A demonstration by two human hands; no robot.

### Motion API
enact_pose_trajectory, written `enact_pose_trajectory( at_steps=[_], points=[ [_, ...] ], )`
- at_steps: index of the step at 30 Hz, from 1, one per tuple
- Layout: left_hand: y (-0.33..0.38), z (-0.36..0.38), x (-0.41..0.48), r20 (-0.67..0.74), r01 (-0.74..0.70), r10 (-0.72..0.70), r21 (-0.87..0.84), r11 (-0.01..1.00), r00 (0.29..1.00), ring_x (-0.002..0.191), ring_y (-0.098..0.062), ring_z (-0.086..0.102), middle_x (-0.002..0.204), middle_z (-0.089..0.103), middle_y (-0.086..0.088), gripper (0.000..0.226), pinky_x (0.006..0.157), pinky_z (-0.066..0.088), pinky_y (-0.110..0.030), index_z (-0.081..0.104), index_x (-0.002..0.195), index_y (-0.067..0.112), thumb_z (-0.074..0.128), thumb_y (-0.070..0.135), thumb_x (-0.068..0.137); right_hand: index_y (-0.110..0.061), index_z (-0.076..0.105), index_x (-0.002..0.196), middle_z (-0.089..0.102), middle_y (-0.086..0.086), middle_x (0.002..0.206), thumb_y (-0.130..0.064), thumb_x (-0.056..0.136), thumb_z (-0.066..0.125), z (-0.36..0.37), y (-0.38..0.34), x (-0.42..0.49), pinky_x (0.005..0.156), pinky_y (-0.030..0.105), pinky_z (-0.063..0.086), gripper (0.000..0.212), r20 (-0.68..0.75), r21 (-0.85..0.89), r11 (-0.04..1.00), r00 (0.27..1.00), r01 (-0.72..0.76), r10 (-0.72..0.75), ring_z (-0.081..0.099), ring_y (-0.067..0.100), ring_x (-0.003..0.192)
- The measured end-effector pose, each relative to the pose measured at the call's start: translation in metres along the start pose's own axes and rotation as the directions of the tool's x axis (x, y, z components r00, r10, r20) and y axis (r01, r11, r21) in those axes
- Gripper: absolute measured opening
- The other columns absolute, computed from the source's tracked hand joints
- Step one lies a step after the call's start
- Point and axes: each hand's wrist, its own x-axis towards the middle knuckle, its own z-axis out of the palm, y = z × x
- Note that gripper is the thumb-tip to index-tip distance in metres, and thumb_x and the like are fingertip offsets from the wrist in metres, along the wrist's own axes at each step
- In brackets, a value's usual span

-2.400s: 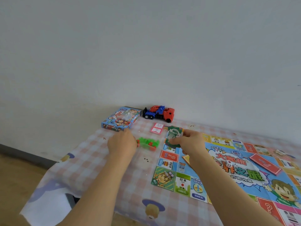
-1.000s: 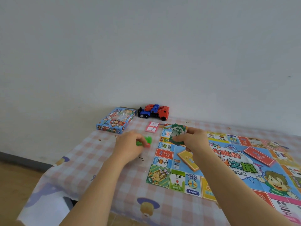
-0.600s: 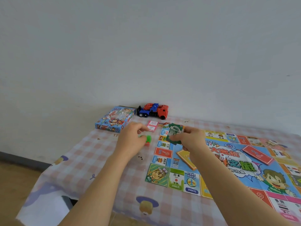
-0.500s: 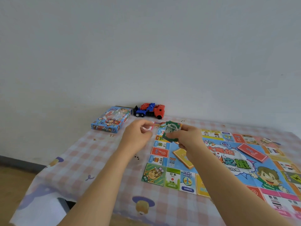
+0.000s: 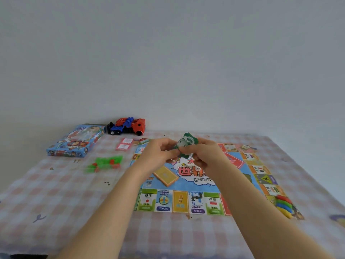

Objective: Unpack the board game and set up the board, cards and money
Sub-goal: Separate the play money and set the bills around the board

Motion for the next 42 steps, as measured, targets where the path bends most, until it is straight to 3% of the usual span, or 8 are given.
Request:
enact_pose_trajectory(
  at_steps=[6, 9, 12, 17, 24, 28, 33, 42],
  points=[
    [0.005, 0.041, 0.0, 0.111, -0.118, 0.072, 0.497, 0.86, 0.991, 0.081, -0.009, 0.06, 0.088, 0.065, 0.006, 0.015, 0.071, 0.047, -0.021, 0.069, 0.101, 0.019, 0.067, 0.019, 0.085, -0.013, 0.071, 0.084, 0.054, -0.004, 0.056, -0.04, 0.077, 0.075, -0.05, 0.01, -0.013, 0.038, 0.02, 0.033, 0.029, -0.092, -0.285, 0.951, 0.985, 0.116, -0.148, 0.036, 0.007, 0.037],
    [0.006, 0.057, -0.005, 0.143, -0.13, 0.06, 0.551, 0.824, 0.988, 0.086, -0.011, 0.061, 0.095, 0.068, 0.003, 0.017, 0.079, 0.05, -0.026, 0.068, 0.103, 0.017, 0.066, 0.02, 0.087, -0.005, 0.07, 0.079, 0.047, -0.002, 0.05, -0.04, 0.081, 0.071, -0.06, 0.025, -0.016, 0.043, 0.022, 0.036, 0.034, -0.13, -0.349, 0.929, 0.976, 0.122, -0.177, 0.037, 0.009, 0.04],
    [0.005, 0.068, -0.009, 0.147, -0.143, 0.068, 0.586, 0.797, 0.987, 0.089, -0.013, 0.061, 0.099, 0.068, 0.001, 0.019, 0.083, 0.051, -0.03, 0.068, 0.106, 0.017, 0.065, 0.02, 0.087, -0.018, 0.066, 0.067, 0.054, -0.003, 0.053, -0.035, 0.084, 0.069, -0.064, 0.041, -0.015, 0.052, 0.027, 0.043, 0.024, -0.178, -0.438, 0.894, 0.966, 0.092, -0.187, 0.046, 0.011, 0.049],
    [-0.002, 0.076, -0.013, 0.107, -0.104, 0.052, 0.577, 0.81, 0.993, 0.098, -0.011, 0.06, 0.111, 0.066, 0.005, 0.028, 0.087, 0.049, -0.029, 0.066, 0.114, 0.024, 0.065, 0.026, 0.086, -0.028, 0.063, 0.071, 0.063, -0.003, 0.063, -0.041, 0.089, 0.061, -0.064, 0.052, -0.018, 0.057, 0.025, 0.051, 0.022, -0.197, -0.513, 0.857, 0.963, 0.06, -0.185, 0.054, 0.01, 0.051],
    [-0.005, 0.077, -0.013, 0.082, -0.098, 0.059, 0.624, 0.776, 0.995, 0.093, -0.011, 0.059, 0.108, 0.067, 0.006, 0.026, 0.083, 0.05, -0.029, 0.067, 0.111, 0.024, 0.066, 0.031, 0.086, -0.022, 0.069, 0.078, 0.066, 0.001, 0.065, -0.039, 0.092, 0.057, -0.062, 0.052, -0.018, 0.056, 0.024, 0.049, 0.025, -0.191, -0.588, 0.805, 0.953, 0.081, -0.235, 0.055, 0.01, 0.052],
    [-0.005, 0.076, -0.011, 0.01, -0.087, 0.096, 0.526, 0.846, 0.995, 0.083, -0.002, 0.057, 0.1, 0.067, 0.009, 0.024, 0.067, 0.041, -0.013, 0.068, 0.107, 0.025, 0.064, 0.036, 0.087, -0.019, 0.071, 0.08, 0.064, -0.002, 0.062, -0.04, 0.092, 0.057, -0.062, 0.053, -0.017, 0.056, 0.025, 0.05, 0.028, -0.193, -0.604, 0.792, 0.948, 0.088, -0.253, 0.056, 0.01, 0.052],
    [-0.004, 0.078, -0.012, -0.044, -0.06, 0.092, 0.477, 0.877, 0.995, 0.078, -0.007, 0.063, 0.091, 0.071, 0.006, 0.016, 0.076, 0.053, -0.027, 0.073, 0.097, 0.02, 0.062, 0.028, 0.09, -0.009, 0.073, 0.084, 0.071, 0.009, 0.071, -0.042, 0.092, 0.055, -0.061, 0.054, -0.016, 0.062, 0.033, 0.055, 0.039, -0.214, -0.612, 0.787, 0.942, 0.076, -0.258, 0.058, 0.016, 0.055],
    [0.001, 0.077, -0.007, -0.047, 0.273, -0.272, 0.022, 0.962, 0.961, 0.062, -0.012, 0.065, 0.076, 0.068, -0.004, 0.008, 0.061, 0.058, -0.022, 0.068, 0.091, 0.007, 0.069, 0.013, 0.085, -0.023, 0.071, 0.089, 0.063, -0.009, 0.066, -0.036, 0.09, 0.06, -0.061, 0.055, -0.017, 0.056, 0.021, 0.052, 0.017, -0.199, -0.581, 0.809, 0.947, 0.093, -0.252, 0.06, 0.009, 0.056]
  ],
)
